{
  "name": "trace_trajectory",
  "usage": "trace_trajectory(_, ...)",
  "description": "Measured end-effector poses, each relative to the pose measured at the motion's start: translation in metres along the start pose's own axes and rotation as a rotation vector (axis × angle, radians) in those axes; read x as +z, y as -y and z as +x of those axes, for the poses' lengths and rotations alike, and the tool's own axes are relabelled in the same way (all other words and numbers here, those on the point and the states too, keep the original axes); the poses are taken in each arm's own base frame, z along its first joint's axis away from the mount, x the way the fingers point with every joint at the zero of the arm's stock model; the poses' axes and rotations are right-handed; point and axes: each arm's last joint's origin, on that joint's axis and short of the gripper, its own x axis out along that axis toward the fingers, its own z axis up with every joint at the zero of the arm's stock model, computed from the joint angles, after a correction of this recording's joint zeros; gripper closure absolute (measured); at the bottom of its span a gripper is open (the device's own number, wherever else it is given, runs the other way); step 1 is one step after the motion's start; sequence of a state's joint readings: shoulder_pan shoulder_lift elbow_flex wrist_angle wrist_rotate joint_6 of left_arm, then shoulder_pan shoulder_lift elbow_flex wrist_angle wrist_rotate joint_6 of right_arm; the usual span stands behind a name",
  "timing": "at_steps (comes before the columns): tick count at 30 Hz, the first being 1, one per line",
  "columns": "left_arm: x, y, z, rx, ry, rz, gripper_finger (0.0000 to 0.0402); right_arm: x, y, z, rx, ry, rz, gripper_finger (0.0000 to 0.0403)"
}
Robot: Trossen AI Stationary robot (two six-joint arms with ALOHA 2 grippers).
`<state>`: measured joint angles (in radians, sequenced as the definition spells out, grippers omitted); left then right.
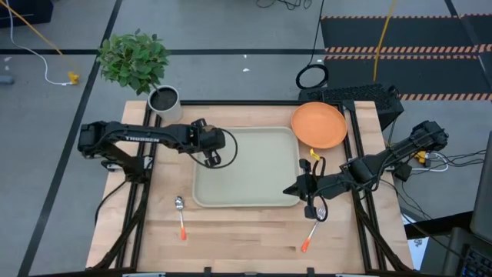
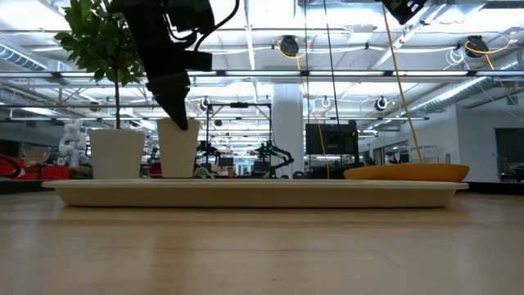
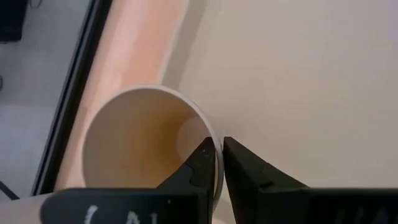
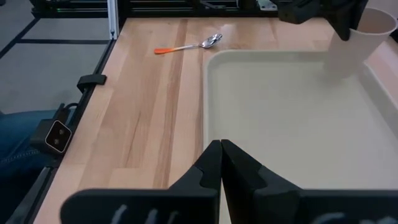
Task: Pick and place plate/cup/fork/spoon on tray
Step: Put the white cup on the white serving tray
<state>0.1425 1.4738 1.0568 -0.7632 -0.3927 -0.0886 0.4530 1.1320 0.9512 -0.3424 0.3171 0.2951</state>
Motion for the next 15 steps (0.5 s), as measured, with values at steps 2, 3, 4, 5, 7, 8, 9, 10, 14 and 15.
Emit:
trace_trajectory(2,-0.002,-0.002,0.004,0.004,0.000,-0.006,0.0367,0.000,0.000,0.000,0.000,0.000,0.000,0.0403)
trace_trajectory(3,-0.003,-0.002,0.006,0.005,-0.003,-0.008,0.0367,0.000,0.000,0.000,0.000,0.000,0.000,0.0403)
trace_trajectory(4,-0.005,-0.002,0.008,0.006,-0.007,-0.010,0.0367,0.000,0.000,0.000,0.000,0.000,0.000,0.0403)
trace_trajectory(5,-0.006,-0.003,0.010,0.007,-0.014,-0.011,0.0367,0.000,0.000,0.000,0.000,0.000,0.000,0.0403)
trace_trajectory(7,-0.008,-0.005,0.012,0.012,-0.025,-0.016,0.0367,0.000,0.000,0.000,0.000,0.000,0.000,0.0403)
trace_trajectory(8,-0.009,-0.007,0.014,0.015,-0.030,-0.018,0.0367,0.000,0.000,0.000,0.000,0.000,0.000,0.0403)
trace_trajectory(9,-0.010,-0.008,0.014,0.018,-0.033,-0.020,0.0367,0.000,0.000,0.000,0.000,0.000,-0.001,0.0403)
trace_trajectory(10,-0.010,-0.008,0.015,0.020,-0.034,-0.019,0.0367,0.000,0.000,0.000,0.000,0.000,0.000,0.0403)
trace_trajectory(14,-0.011,-0.011,0.020,0.026,-0.029,-0.033,0.0366,0.000,0.000,0.000,0.000,0.000,0.000,0.0403)
trace_trajectory(15,-0.011,-0.012,0.020,0.028,-0.028,-0.034,0.0366,0.000,0.000,0.000,0.000,0.000,0.000,0.0403)
